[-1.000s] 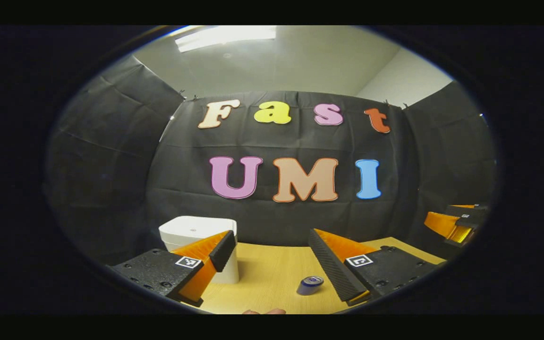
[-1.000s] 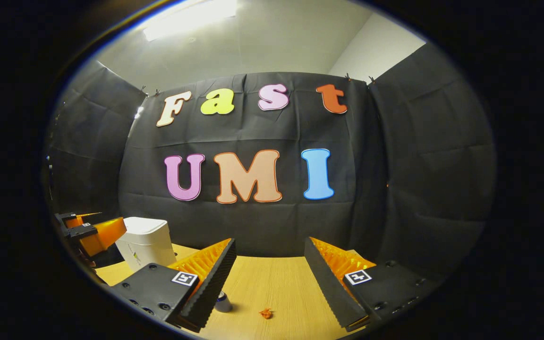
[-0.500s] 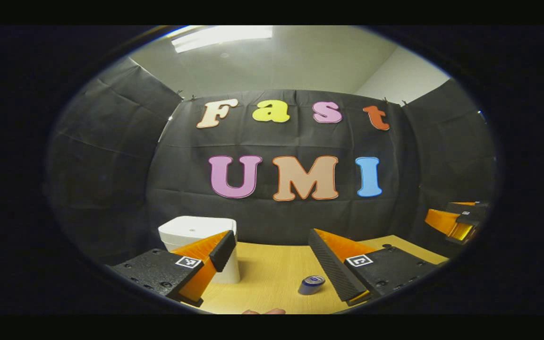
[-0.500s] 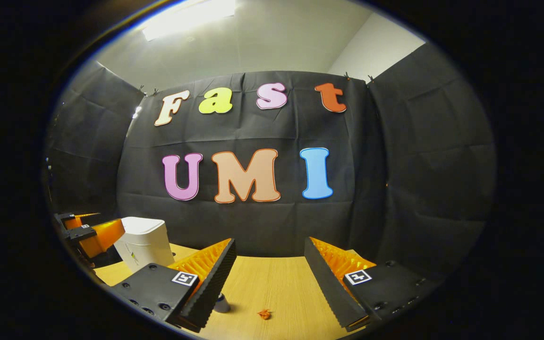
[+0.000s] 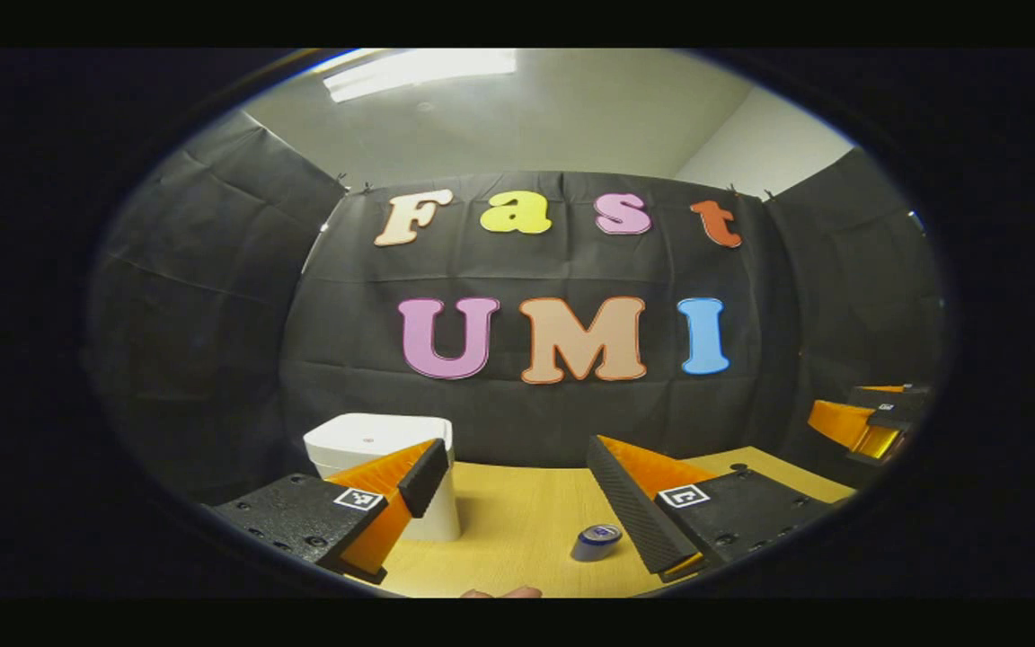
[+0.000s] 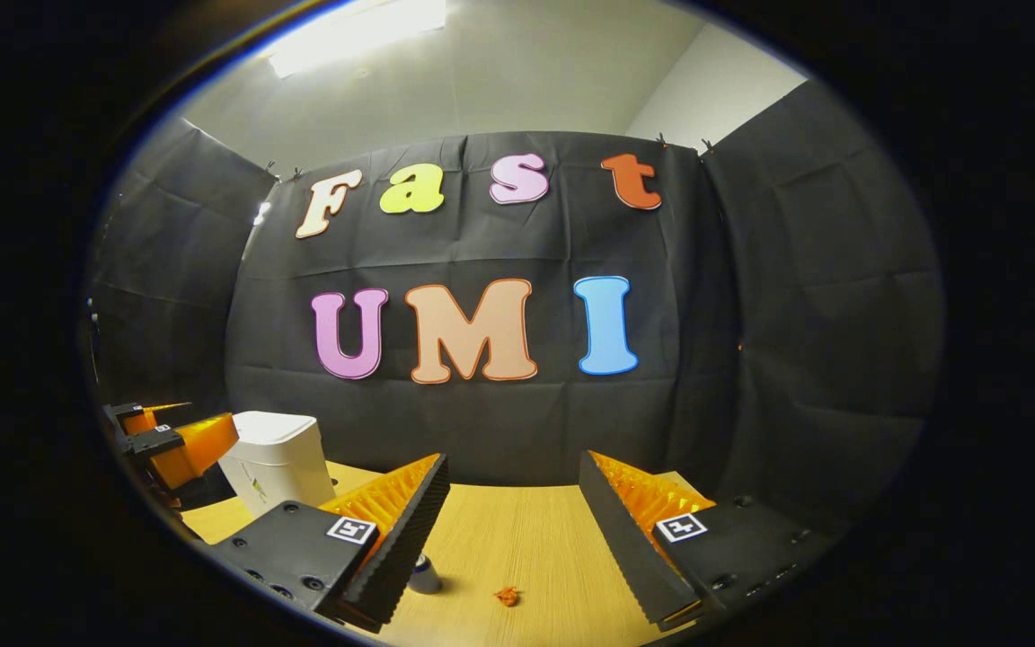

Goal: Press the lid of the desktop garbage bin to open it, pick up the crumpled paper on the desktop and throw it into the bin, then pick up the pop can on the desktop and drop it into the bin, and finally close the garbage bin lid.

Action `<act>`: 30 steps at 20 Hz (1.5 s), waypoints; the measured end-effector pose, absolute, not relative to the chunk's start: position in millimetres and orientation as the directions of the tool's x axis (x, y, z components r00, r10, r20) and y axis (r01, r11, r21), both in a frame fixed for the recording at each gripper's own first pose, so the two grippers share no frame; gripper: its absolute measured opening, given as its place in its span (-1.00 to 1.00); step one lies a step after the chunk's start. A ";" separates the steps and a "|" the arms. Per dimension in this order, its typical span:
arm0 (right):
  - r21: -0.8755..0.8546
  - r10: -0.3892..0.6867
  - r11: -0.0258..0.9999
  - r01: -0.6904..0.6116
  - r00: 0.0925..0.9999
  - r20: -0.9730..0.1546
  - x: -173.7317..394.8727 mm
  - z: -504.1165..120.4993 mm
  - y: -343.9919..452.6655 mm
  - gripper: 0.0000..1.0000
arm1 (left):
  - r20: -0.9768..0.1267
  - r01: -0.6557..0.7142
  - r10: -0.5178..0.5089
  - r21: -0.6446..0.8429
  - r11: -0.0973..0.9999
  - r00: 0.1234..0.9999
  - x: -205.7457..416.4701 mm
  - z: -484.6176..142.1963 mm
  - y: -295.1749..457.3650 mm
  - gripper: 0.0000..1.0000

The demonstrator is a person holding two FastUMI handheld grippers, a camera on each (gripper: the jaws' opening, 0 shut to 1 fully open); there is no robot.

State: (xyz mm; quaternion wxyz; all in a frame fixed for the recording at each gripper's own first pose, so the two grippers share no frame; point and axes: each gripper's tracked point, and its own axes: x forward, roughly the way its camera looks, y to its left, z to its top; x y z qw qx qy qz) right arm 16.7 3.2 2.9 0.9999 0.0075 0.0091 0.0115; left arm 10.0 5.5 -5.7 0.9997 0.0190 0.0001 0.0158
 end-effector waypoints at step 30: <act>-0.017 -0.050 0.999 0.050 0.998 -0.034 -3.3 -3.8 16.0 0.94 | 0.115 -0.108 0.095 0.115 0.987 0.989 96.6 43.1 112.7 0.52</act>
